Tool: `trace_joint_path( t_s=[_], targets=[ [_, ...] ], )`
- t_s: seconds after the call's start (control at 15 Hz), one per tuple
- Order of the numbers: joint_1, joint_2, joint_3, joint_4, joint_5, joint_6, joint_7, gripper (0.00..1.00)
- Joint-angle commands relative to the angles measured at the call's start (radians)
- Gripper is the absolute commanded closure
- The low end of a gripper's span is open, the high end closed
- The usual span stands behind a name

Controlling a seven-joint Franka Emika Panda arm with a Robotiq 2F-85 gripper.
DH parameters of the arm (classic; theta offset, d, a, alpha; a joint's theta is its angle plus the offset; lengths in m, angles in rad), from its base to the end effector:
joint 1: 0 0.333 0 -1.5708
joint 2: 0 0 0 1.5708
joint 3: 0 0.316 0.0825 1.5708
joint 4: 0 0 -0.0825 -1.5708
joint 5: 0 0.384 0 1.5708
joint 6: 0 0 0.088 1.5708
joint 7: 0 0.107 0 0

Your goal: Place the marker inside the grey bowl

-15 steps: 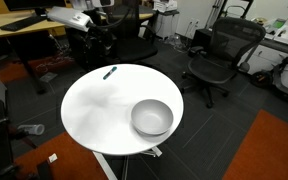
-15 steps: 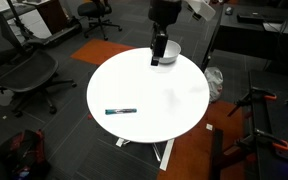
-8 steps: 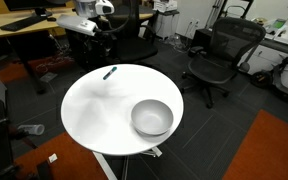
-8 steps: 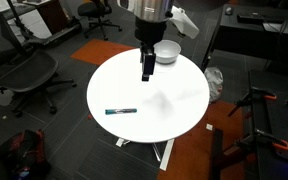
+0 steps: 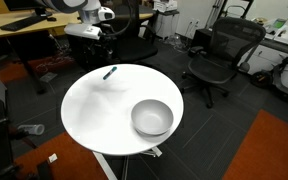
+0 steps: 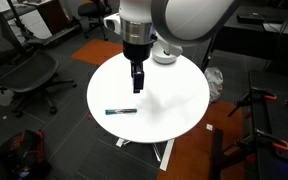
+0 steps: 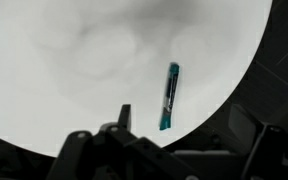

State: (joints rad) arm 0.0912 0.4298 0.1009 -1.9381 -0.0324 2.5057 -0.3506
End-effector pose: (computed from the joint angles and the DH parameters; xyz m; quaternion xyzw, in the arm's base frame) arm 0.6249 0.1183 0.2762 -0.9593 -0.2734 -0.0707 0.0045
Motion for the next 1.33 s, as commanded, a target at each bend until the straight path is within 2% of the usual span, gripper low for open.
trace_joint_path(
  t_s=[0.0, 0.6, 1.27],
  targets=[
    [0.023, 0.059, 0.003, 0.054, -0.051, 0.031, 0.062, 0.0],
    [0.043, 0.169, 0.007, 0.104, -0.056, 0.15, 0.094, 0.0],
    [0.063, 0.267, -0.006, 0.18, -0.079, 0.171, 0.136, 0.0]
  ],
)
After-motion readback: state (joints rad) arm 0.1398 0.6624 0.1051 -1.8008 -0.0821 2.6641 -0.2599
